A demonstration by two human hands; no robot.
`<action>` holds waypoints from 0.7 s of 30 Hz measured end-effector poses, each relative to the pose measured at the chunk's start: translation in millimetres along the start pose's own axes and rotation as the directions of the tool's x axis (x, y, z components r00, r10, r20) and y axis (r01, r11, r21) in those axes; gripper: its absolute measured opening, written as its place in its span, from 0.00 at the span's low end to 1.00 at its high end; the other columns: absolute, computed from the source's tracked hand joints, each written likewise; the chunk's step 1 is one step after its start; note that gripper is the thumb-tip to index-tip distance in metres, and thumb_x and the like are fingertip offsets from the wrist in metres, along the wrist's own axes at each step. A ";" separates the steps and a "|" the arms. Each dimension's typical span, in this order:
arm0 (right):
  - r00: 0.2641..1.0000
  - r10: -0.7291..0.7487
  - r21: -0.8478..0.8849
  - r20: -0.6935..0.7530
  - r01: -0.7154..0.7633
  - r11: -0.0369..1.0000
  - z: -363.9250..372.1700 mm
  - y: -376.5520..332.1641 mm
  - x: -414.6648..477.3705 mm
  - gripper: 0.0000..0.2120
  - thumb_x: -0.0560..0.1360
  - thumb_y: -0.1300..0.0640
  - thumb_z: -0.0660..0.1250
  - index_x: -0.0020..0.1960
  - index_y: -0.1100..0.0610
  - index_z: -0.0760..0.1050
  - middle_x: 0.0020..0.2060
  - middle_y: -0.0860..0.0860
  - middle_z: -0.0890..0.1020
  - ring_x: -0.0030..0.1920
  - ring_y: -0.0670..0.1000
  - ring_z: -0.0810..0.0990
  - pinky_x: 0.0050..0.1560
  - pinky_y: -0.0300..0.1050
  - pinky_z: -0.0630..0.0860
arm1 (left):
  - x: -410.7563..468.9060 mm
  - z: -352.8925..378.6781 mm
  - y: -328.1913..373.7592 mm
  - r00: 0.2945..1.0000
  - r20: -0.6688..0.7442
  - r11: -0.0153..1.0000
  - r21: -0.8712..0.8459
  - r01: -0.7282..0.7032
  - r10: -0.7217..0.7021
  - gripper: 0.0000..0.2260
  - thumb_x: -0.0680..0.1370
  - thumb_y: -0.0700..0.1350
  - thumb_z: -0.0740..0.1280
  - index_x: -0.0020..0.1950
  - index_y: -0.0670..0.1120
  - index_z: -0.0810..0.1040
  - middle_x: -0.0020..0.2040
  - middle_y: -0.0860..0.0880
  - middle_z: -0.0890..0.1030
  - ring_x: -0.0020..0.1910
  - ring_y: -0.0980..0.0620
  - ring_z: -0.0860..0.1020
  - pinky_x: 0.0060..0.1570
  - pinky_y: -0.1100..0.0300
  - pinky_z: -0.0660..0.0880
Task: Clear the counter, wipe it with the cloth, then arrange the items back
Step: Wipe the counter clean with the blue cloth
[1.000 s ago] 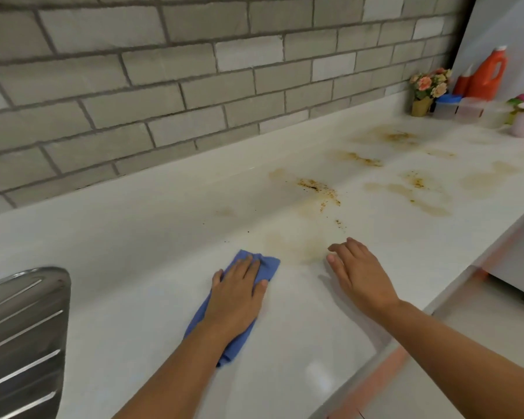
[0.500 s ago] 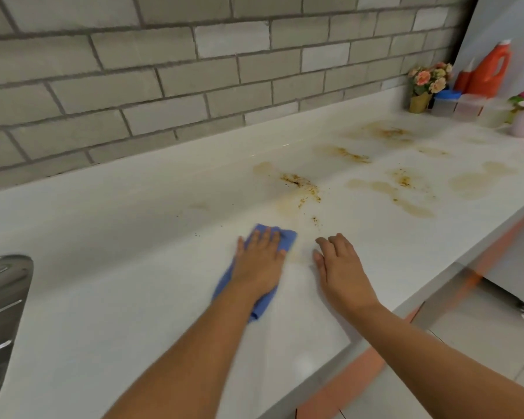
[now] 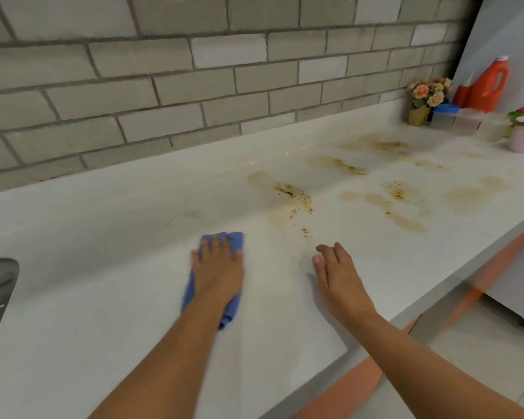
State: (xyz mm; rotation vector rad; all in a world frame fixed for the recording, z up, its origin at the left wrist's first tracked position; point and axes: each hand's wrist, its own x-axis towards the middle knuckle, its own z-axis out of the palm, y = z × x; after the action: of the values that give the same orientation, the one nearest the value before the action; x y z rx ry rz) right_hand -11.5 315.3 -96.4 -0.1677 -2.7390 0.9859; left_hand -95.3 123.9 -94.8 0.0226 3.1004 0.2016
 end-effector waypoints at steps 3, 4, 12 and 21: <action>1.000 -0.020 -0.033 -0.006 0.020 0.999 0.1 1.2 2.2 0.20 0.82 0.51 0.48 0.70 0.57 0.65 0.70 0.53 0.65 0.75 0.50 0.54 0.71 0.39 0.54 | -36.9 14.4 45.8 0.980 -0.022 0.979 -0.040 -0.200 0.199 0.24 0.83 0.51 0.42 0.77 0.43 0.45 0.78 0.46 0.46 0.77 0.46 0.44 0.74 0.49 0.41; 0.999 -0.040 -0.058 0.000 0.040 0.998 -0.4 1.3 1.4 0.20 0.82 0.50 0.49 0.69 0.58 0.66 0.68 0.54 0.67 0.74 0.51 0.56 0.70 0.40 0.55 | -46.9 14.0 52.2 0.973 -0.012 0.970 -0.076 -0.231 0.231 0.24 0.83 0.50 0.42 0.77 0.44 0.44 0.78 0.46 0.45 0.77 0.47 0.44 0.74 0.50 0.40; 0.991 -0.042 -0.229 0.125 0.070 0.971 45.4 -87.3 -2.7 0.28 0.80 0.43 0.48 0.73 0.61 0.59 0.71 0.59 0.63 0.71 0.58 0.61 0.69 0.48 0.60 | -46.1 -32.8 -26.2 0.960 -0.238 0.729 -0.630 -0.269 0.148 0.19 0.82 0.44 0.55 0.73 0.50 0.64 0.74 0.51 0.64 0.73 0.54 0.61 0.74 0.58 0.53; 0.928 -0.083 -0.418 0.363 0.242 0.876 106.8 -117.1 57.7 0.29 0.82 0.45 0.43 0.77 0.58 0.39 0.77 0.54 0.43 0.77 0.52 0.41 0.75 0.48 0.40 | 9.3 -43.2 -181.9 0.964 -0.255 0.901 -0.432 -0.045 -0.074 0.19 0.82 0.47 0.53 0.74 0.46 0.63 0.76 0.48 0.59 0.75 0.49 0.57 0.74 0.56 0.50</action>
State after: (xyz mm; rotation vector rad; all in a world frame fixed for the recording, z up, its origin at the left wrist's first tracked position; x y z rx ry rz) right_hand -97.6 170.4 -91.5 0.1787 -3.1914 0.3277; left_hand -108.3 -61.9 -75.8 -0.0442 3.2287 0.9693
